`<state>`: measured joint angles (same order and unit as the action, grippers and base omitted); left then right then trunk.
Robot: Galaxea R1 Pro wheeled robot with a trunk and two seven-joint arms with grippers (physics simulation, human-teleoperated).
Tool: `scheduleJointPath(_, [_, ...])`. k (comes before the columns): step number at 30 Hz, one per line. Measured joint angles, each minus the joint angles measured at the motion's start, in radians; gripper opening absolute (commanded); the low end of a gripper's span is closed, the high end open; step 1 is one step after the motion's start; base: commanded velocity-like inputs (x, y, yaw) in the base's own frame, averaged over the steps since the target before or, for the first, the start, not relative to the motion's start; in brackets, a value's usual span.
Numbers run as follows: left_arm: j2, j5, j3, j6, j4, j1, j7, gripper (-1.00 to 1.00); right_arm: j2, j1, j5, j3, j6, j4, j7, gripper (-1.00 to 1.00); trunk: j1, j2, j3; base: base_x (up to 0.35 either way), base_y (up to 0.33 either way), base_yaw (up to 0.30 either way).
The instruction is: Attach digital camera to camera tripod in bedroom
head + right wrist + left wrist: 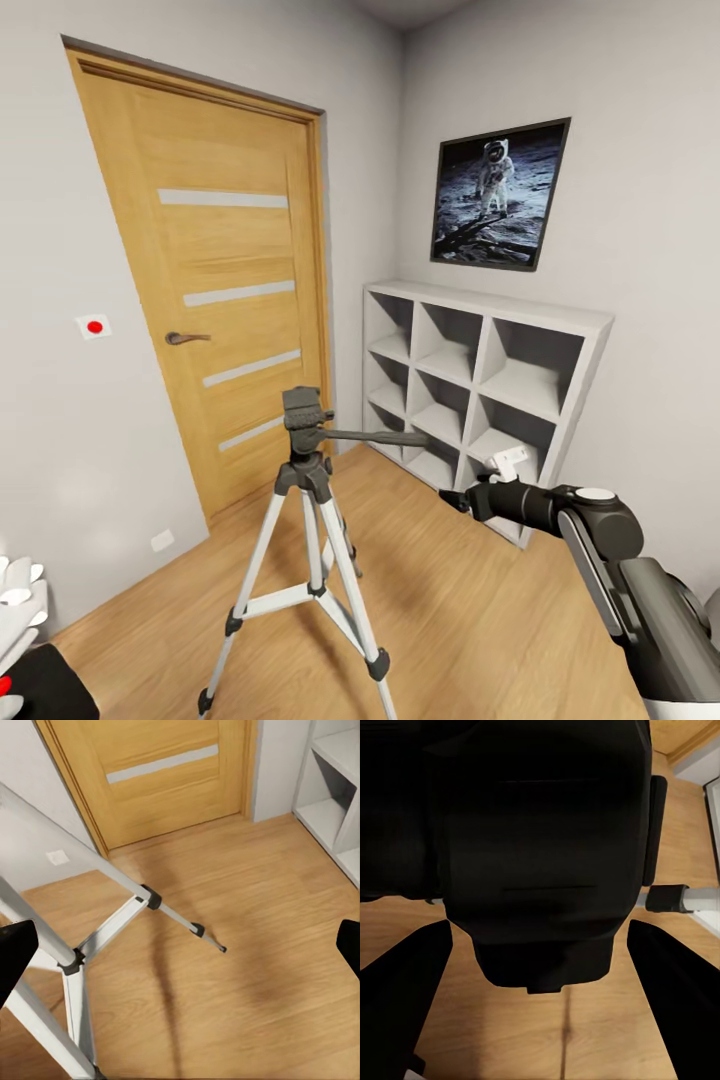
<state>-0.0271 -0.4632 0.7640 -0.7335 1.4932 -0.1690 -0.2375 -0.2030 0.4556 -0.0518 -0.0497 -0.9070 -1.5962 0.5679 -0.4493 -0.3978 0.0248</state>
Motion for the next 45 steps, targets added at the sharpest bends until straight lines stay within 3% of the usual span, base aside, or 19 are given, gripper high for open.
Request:
scheduleJointPath(18, [-0.014,-0.005,0.0,-0.025,0.029,-0.014,-0.001,-1.0,0.001,-0.039,-0.004,-0.009,0.006,0.001,0.002,1.0,0.0,0.0,0.0,0.001,-0.003,0.0])
scheduleJointPath(23, [-0.022,-0.006,-0.007,-0.023,0.03,-0.011,0.001,-1.0,0.015,-0.096,-0.001,-0.033,0.011,-0.007,-0.004,1.0,0.0,0.0,0.0,0.0,0.0,0.0])
scheduleJointPath(25, [-0.024,-0.005,-0.015,-0.017,0.031,-0.01,0.002,-1.0,0.032,-0.13,0.001,-0.056,0.03,-0.01,-0.008,1.0,0.0,0.0,0.0,0.0,0.0,0.0])
scheduleJointPath(28, [-0.031,0.009,-0.035,-0.008,0.031,-0.01,0.003,-1.0,0.08,-0.184,0.022,-0.132,0.11,-0.01,-0.062,1.0,0.0,0.0,0.0,0.0,0.0,0.0])
scheduleJointPath(29, [-0.032,0.011,-0.035,-0.008,0.031,-0.01,0.003,-1.0,0.08,-0.184,0.024,-0.133,0.111,-0.01,-0.063,1.0,0.0,0.0,0.0,0.0,0.0,0.0])
scheduleJointPath(32, [-0.041,0.019,-0.059,-0.006,0.033,-0.008,0.001,-1.0,0.113,-0.219,0.047,-0.205,0.181,-0.004,-0.168,1.0,0.0,0.0,0.0,0.0,0.0,0.0])
scheduleJointPath(37, [-0.059,0.024,-0.1,-0.006,0.034,-0.007,-0.004,-1.0,0.134,-0.236,0.06,-0.296,0.219,0.021,-0.244,1.0,0.0,0.0,0.0,0.0,0.0,0.0])
scheduleJointPath(41, [-0.063,0.028,-0.116,-0.005,0.033,-0.006,-0.012,-1.0,0.156,-0.237,0.062,-0.32,0.22,0.033,-0.258,1.0,0.0,0.0,0.0,0.0,0.0,0.0])
scheduleJointPath(42, [-0.065,0.026,-0.122,-0.005,0.032,-0.006,-0.016,-1.0,0.177,-0.237,0.062,-0.328,0.22,0.038,-0.263,1.0,0.0,0.0,0.0,0.0,0.0,0.0])
scheduleJointPath(45, [-0.066,0.03,-0.128,-0.003,0.031,-0.006,-0.018,-1.0,0.201,-0.237,0.065,-0.337,0.22,0.042,-0.268,1.0,0.0,0.0,0.0,0.0,0.024,0.0])
